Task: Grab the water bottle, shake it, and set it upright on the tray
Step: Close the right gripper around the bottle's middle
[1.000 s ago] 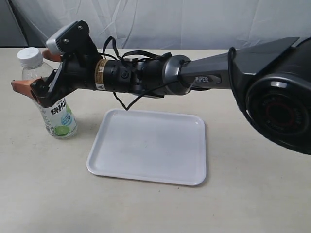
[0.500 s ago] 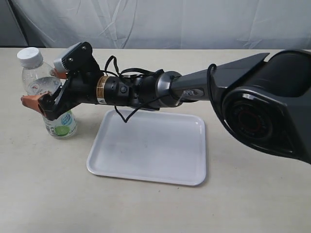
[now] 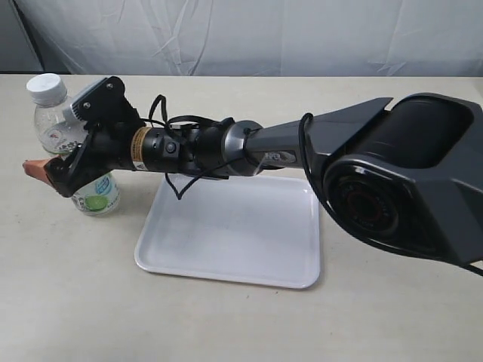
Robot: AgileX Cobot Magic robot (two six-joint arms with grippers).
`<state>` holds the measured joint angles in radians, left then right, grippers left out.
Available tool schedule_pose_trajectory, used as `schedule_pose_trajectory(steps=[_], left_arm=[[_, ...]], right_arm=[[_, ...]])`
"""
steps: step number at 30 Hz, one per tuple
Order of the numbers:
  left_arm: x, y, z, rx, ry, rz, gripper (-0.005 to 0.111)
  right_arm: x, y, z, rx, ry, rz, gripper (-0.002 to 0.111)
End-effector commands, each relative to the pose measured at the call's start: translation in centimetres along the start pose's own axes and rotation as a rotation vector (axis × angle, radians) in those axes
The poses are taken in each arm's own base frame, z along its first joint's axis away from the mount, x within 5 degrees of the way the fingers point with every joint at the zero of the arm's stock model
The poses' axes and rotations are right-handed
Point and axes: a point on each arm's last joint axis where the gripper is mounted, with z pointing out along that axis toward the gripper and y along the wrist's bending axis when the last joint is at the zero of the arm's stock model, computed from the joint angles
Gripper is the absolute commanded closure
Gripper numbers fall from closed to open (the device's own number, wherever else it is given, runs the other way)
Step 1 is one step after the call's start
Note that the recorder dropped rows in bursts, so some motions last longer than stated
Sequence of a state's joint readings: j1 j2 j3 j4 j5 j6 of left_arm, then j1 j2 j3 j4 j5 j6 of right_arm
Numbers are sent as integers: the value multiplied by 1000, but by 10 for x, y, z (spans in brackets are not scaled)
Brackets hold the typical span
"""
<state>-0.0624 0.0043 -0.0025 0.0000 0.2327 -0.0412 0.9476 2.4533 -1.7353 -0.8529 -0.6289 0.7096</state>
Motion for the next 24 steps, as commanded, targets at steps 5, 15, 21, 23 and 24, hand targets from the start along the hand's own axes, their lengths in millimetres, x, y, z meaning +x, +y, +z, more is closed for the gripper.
schedule_pose_trajectory(steps=[5, 15, 21, 23, 24], left_arm=[[1, 0, 0, 0, -3, -2, 106], [1, 0, 0, 0, -3, -2, 106], [1, 0, 0, 0, -3, -2, 106], [1, 0, 0, 0, -3, -2, 106], [1, 0, 0, 0, -3, -2, 106]], right_arm=[[-4, 0, 1, 3, -17, 9, 4], [-4, -3, 0, 38, -24, 56, 4], [-3, -6, 0, 71, -12, 82, 4], [-2, -6, 0, 76, -6, 82, 11], [-2, -6, 0, 76, -6, 82, 21]])
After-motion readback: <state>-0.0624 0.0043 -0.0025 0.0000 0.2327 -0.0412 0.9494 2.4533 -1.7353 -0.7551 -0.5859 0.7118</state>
